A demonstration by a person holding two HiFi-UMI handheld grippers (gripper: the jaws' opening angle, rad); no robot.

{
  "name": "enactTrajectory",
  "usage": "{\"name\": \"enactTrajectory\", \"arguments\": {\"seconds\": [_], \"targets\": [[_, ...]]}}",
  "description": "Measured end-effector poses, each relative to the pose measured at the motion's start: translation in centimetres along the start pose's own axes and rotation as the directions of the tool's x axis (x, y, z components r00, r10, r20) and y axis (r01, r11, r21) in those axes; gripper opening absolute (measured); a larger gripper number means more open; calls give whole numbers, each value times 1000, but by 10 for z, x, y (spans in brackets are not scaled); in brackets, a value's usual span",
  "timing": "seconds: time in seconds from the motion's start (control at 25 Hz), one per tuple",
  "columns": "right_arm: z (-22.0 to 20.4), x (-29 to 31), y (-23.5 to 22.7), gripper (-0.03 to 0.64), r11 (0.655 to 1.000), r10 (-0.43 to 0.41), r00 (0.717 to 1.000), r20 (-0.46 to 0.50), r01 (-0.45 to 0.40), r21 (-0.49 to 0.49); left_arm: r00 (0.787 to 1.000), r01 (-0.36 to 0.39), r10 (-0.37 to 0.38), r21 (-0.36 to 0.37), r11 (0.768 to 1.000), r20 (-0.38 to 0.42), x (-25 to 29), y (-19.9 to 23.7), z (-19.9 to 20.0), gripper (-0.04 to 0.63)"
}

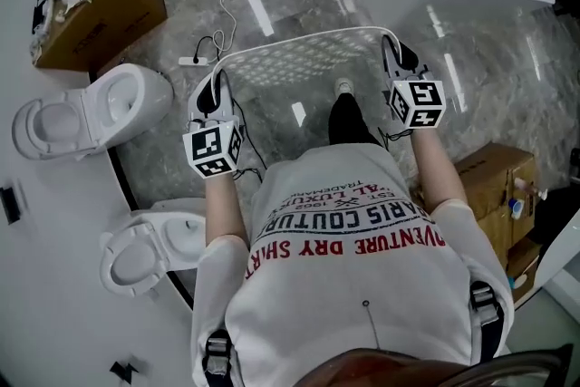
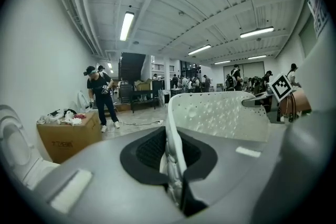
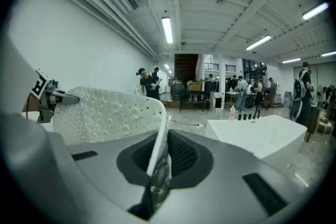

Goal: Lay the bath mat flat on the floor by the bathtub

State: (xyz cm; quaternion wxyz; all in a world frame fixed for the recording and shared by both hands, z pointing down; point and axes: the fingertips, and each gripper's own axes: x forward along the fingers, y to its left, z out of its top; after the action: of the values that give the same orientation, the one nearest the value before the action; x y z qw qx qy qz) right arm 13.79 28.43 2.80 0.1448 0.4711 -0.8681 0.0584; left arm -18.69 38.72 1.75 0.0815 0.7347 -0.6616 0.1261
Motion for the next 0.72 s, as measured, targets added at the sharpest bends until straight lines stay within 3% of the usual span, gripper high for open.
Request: {"name": "enactTrajectory", "arguments": {"seconds": [0.36,0.72], "targets": [[40,118,-101,14,990,136,991,-6,-136,-34,994,-110,109,-9,994,-25,122,-15,44,17],[42,212,-161,14,985,167,983,-77,-170,-32,992,-99,100,14,995,-74,227,-11,54,17]]}}
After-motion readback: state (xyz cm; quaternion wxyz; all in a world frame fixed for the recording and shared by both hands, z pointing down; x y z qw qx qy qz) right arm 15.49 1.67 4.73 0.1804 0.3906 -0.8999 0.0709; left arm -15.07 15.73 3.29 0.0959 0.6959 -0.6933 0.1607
